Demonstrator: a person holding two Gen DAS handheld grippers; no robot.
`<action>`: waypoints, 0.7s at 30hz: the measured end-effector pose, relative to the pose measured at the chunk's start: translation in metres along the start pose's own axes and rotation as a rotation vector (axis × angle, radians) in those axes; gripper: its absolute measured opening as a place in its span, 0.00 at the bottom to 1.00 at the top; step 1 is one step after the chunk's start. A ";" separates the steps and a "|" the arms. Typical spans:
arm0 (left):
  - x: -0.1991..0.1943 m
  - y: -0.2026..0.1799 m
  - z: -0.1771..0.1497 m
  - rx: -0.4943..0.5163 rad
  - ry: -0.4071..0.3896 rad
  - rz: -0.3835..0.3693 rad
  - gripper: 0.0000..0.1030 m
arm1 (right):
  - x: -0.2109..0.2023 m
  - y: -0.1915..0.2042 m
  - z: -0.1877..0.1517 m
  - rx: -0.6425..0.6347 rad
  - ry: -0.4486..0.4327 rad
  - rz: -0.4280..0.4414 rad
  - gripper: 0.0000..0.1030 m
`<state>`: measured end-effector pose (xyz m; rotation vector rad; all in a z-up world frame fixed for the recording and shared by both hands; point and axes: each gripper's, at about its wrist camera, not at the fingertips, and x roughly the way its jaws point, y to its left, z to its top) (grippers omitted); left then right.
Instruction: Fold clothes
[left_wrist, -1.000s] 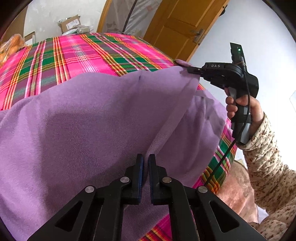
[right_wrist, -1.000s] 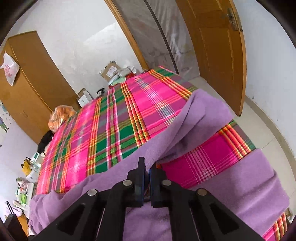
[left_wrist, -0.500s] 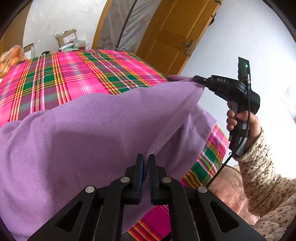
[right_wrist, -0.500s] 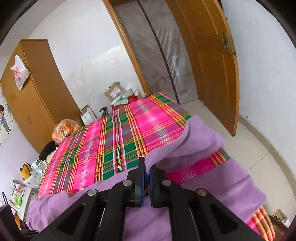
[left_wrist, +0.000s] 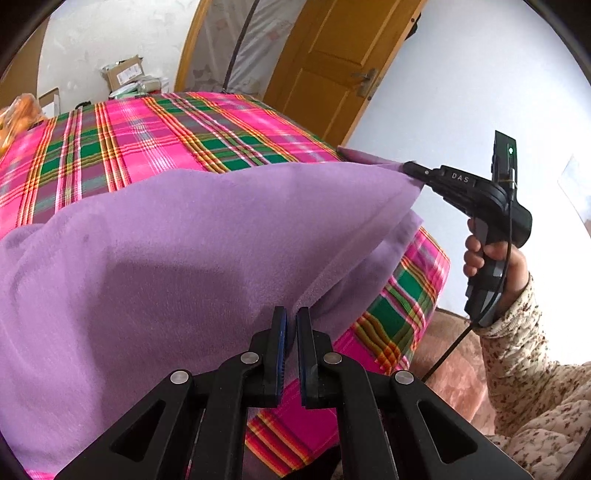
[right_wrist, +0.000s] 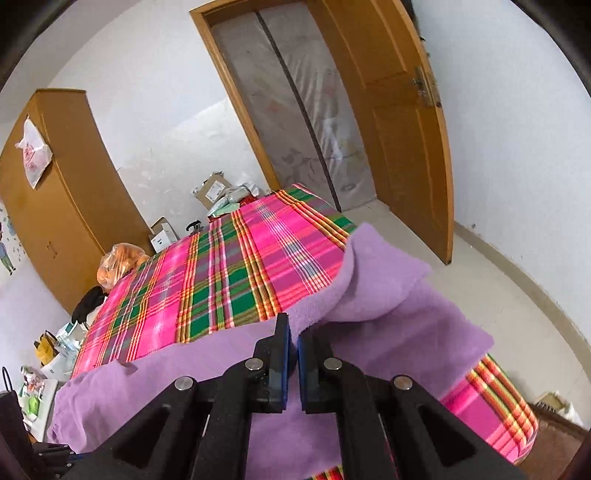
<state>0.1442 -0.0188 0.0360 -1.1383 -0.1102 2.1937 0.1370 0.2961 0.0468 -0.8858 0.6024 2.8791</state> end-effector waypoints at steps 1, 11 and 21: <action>0.001 0.000 -0.001 -0.003 0.005 -0.002 0.05 | 0.000 -0.003 -0.003 0.009 0.000 -0.001 0.04; 0.012 0.001 -0.018 -0.032 0.049 -0.024 0.05 | 0.003 -0.026 -0.037 0.071 0.028 -0.037 0.04; 0.018 0.002 -0.021 -0.049 0.077 -0.027 0.05 | 0.007 -0.040 -0.055 0.110 0.064 -0.044 0.04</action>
